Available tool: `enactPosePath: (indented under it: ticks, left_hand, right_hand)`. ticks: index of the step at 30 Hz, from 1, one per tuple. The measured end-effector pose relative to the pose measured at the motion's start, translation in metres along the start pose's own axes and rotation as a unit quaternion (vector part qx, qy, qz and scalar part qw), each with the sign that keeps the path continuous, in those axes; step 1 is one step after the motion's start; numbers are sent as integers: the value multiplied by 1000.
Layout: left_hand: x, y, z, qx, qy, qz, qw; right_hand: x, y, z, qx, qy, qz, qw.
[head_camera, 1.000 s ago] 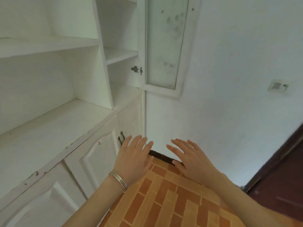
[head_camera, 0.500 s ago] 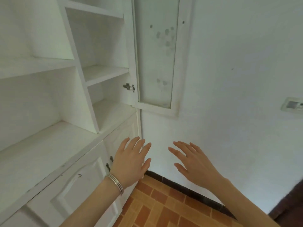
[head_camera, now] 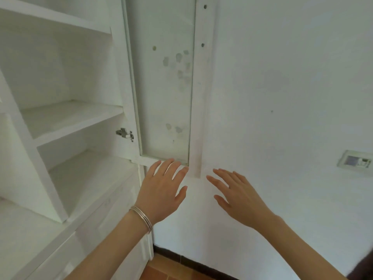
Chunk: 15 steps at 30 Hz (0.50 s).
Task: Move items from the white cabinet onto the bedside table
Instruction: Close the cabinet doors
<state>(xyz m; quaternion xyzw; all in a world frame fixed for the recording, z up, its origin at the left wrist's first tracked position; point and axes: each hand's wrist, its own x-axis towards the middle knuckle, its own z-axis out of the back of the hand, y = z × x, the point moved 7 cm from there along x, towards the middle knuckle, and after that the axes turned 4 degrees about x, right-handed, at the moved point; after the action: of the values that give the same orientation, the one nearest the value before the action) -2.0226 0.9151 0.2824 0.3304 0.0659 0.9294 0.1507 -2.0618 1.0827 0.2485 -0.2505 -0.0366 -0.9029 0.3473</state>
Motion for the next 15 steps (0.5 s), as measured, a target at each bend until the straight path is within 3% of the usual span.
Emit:
enactPosePath:
  ticks: [7, 15]
  left_hand:
    - [61, 19, -62, 43, 26, 24, 998]
    - [137, 33, -78, 79, 16, 82, 993]
  right_hand:
    - [70, -77, -24, -4, -36, 29, 999]
    - [169, -151, -38, 4, -70, 90, 993]
